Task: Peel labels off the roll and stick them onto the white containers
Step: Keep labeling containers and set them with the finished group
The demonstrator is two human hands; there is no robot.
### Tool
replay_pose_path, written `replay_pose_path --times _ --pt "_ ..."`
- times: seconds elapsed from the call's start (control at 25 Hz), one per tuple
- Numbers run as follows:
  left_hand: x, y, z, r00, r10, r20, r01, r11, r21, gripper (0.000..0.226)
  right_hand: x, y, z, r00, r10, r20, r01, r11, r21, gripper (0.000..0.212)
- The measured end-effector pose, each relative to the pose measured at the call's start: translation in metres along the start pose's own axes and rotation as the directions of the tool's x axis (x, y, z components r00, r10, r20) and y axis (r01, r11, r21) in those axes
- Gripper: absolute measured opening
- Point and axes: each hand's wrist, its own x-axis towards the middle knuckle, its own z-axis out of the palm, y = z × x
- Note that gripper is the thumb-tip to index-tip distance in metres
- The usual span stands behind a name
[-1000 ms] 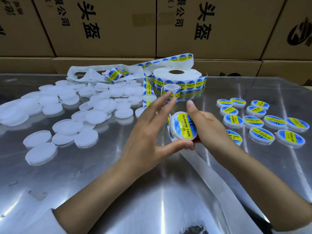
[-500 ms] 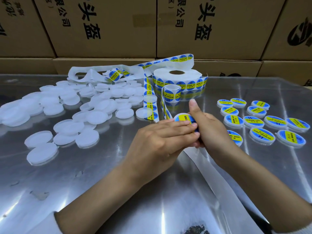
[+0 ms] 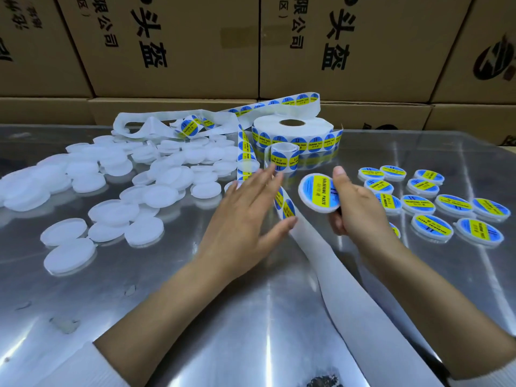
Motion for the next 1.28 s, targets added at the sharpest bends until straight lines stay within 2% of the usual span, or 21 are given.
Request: replay_pose_path --times 0.04,0.12,0.2,0.36,0.44,0.52,0.6,0.68,0.76,0.8,0.92,1.04,1.08,1.12,1.2,1.28 --pt "0.001 -0.009 0.006 0.983 -0.124 0.138 0.121 0.992 0.030 0.075 0.005 0.004 -0.005 0.999 0.007 -0.042 -0.009 0.999 -0.046 0.062" --pt "0.001 -0.029 0.018 0.887 -0.323 0.329 0.294 0.946 0.136 0.081 0.015 0.016 -0.012 0.998 0.030 -0.047 -0.039 0.980 -0.197 0.061" --pt "0.002 -0.046 0.023 0.818 -0.428 0.385 0.385 0.904 0.187 0.082 0.021 0.028 -0.015 0.997 0.074 0.010 -0.066 0.926 -0.372 0.056" --pt "0.003 -0.063 0.025 0.819 -0.409 0.403 0.357 0.912 0.200 0.079 0.024 0.041 -0.015 0.991 0.108 0.074 -0.037 0.773 -0.633 0.047" --pt "0.002 -0.063 0.026 0.835 -0.389 0.389 0.344 0.921 0.183 0.077 0.023 0.043 -0.014 0.993 0.101 0.057 -0.030 0.697 -0.716 0.035" --pt "0.001 -0.061 0.025 0.882 -0.366 0.297 0.330 0.930 0.165 0.071 0.021 0.040 -0.013 1.000 0.014 0.000 -0.010 0.708 -0.706 0.022" --pt "-0.001 -0.057 0.022 0.928 -0.317 0.196 0.293 0.946 0.142 0.059 0.018 0.035 -0.013 0.994 -0.109 0.005 0.090 0.794 -0.601 0.008" --pt "-0.001 -0.054 0.019 0.956 -0.263 0.132 0.254 0.964 0.083 0.044 0.015 0.032 -0.011 0.973 -0.170 0.157 0.228 0.816 -0.531 0.011" --pt "-0.002 -0.052 0.016 0.965 -0.239 0.107 0.240 0.971 0.006 0.031 0.012 0.034 -0.007 0.933 -0.136 0.333 0.306 0.788 -0.535 0.009" --pt "-0.003 -0.051 0.014 0.966 -0.235 0.104 0.239 0.970 -0.033 0.025 0.012 0.036 -0.007 0.919 -0.121 0.375 0.326 0.769 -0.549 0.011" --pt "-0.005 -0.048 0.010 0.965 -0.224 0.136 0.242 0.962 -0.128 0.012 0.017 0.042 -0.011 0.945 -0.131 0.298 0.294 0.736 -0.609 0.016" --pt "-0.004 -0.046 0.009 0.958 -0.223 0.181 0.248 0.960 -0.129 0.007 0.023 0.051 -0.016 0.973 -0.093 0.209 0.224 0.581 -0.783 0.018" --pt "-0.004 -0.046 0.008 0.954 -0.227 0.194 0.253 0.960 -0.118 0.007 0.024 0.053 -0.016 0.976 -0.114 0.183 0.215 0.576 -0.788 0.019" --pt "-0.003 -0.046 0.008 0.951 -0.231 0.204 0.256 0.961 -0.108 0.007 0.024 0.053 -0.016 0.977 -0.155 0.147 0.212 0.619 -0.756 0.022" --pt "-0.004 -0.045 0.007 0.952 -0.229 0.205 0.254 0.962 -0.104 0.008 0.021 0.045 -0.014 0.968 -0.241 0.076 0.238 0.771 -0.591 0.027" --pt "-0.003 -0.042 0.006 0.958 -0.218 0.184 0.242 0.962 -0.123 0.009 0.016 0.036 -0.009 0.975 -0.192 0.115 0.222 0.891 -0.397 0.026"
